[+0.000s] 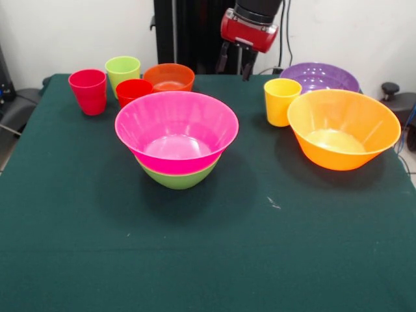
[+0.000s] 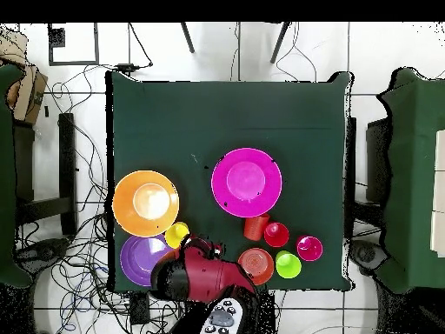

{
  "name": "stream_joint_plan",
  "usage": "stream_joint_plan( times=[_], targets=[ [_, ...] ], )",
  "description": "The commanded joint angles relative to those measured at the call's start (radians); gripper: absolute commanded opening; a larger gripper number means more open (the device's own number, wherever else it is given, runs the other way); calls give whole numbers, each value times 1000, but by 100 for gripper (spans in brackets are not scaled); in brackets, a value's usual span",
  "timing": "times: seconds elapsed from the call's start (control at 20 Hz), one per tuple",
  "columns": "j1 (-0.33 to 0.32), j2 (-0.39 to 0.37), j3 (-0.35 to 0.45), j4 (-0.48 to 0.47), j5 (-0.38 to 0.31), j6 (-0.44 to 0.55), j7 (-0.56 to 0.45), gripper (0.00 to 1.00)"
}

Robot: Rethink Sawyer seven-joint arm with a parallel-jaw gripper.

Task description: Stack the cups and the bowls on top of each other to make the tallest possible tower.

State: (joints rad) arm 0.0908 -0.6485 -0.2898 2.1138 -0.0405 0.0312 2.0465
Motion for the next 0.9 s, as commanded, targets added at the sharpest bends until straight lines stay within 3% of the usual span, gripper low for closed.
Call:
stream_joint_plan(
  times=[0.05, 0.9],
  targets=[
    [3, -7, 123, 40, 27, -20, 174, 100],
    [27, -39, 139, 48, 57, 14, 183, 100]
  ],
)
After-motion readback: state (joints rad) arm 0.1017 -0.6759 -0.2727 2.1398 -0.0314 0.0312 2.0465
